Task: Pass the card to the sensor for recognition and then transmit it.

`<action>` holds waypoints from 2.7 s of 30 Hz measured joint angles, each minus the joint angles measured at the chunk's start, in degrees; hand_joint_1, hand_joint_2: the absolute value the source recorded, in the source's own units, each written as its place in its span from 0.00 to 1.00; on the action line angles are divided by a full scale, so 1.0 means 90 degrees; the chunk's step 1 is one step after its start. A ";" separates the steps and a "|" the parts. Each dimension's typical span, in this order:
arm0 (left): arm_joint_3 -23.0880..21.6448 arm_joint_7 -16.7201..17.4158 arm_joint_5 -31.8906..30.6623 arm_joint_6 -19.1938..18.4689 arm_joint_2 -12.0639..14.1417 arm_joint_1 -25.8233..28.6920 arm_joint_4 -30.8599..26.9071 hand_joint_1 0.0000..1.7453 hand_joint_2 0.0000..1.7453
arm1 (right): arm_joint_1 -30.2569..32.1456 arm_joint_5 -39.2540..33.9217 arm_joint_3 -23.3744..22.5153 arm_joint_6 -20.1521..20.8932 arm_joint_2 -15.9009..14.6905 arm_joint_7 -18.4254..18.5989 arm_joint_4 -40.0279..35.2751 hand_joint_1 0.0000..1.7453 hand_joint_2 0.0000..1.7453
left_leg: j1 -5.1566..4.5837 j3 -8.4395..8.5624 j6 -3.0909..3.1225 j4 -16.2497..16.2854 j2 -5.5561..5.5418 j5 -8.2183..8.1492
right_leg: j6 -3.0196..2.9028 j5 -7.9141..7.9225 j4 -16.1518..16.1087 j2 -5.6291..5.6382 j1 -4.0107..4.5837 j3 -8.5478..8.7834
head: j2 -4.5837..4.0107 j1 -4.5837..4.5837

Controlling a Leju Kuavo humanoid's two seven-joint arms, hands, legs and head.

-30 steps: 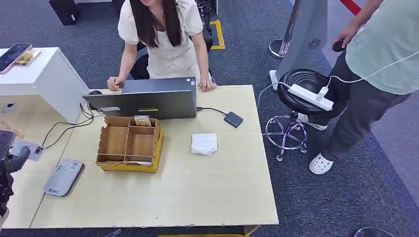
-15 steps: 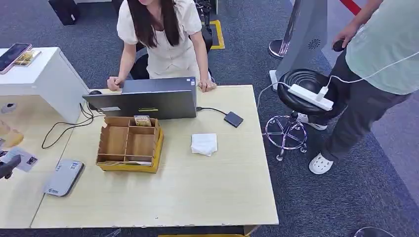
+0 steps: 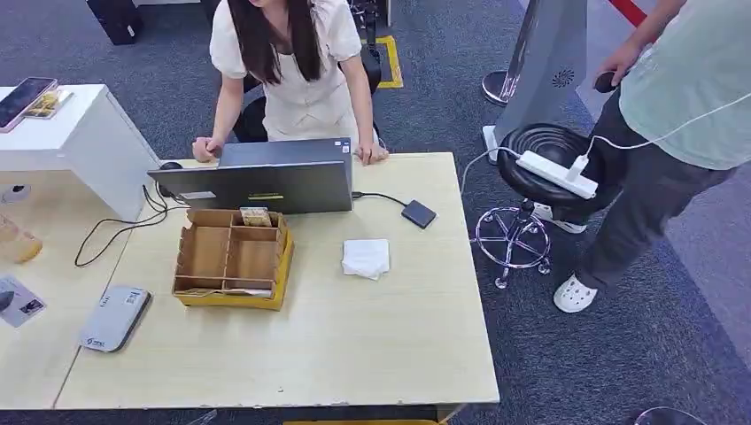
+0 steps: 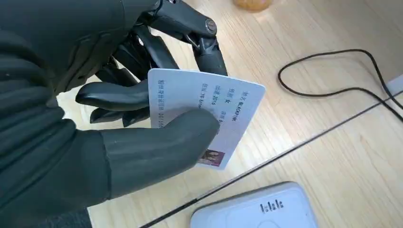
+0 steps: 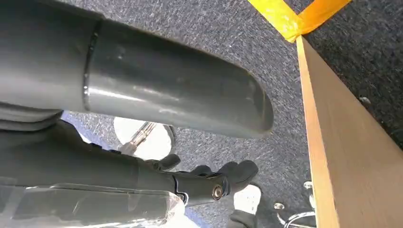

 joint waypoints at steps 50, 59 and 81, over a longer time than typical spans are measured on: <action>-0.0401 -0.0479 0.2181 -0.0216 0.1000 0.2827 -0.2309 1.00 1.00 | -0.0134 0.0284 0.0121 0.0172 -0.0007 -0.0056 -0.0090 0.00 0.00 | 0.0001 -0.0007 0.0001 0.0000 -0.0015 -0.0001 | 0.0000 -0.0001 0.0000 -0.0018 0.0000 0.0002 | 0.0000 0.0002; -0.1007 -0.0508 0.1678 -0.0153 0.0325 0.1898 -0.1815 1.00 1.00 | -0.0173 0.0359 0.0187 0.0267 0.0000 -0.0046 -0.0121 0.00 0.00 | 0.0000 -0.0010 0.0001 0.0001 -0.0037 0.0001 | 0.0000 -0.0001 -0.0001 -0.0043 0.0000 0.0006 | 0.0000 0.0002; -0.1948 -0.0653 0.1200 0.0088 -0.0794 0.0377 -0.0418 1.00 1.00 | -0.0191 0.0391 0.0267 0.0257 0.0000 -0.0005 -0.0124 0.00 0.00 | -0.0001 -0.0009 0.0003 0.0004 -0.0035 0.0003 | 0.0001 0.0000 -0.0002 -0.0036 -0.0001 0.0002 | 0.0000 0.0002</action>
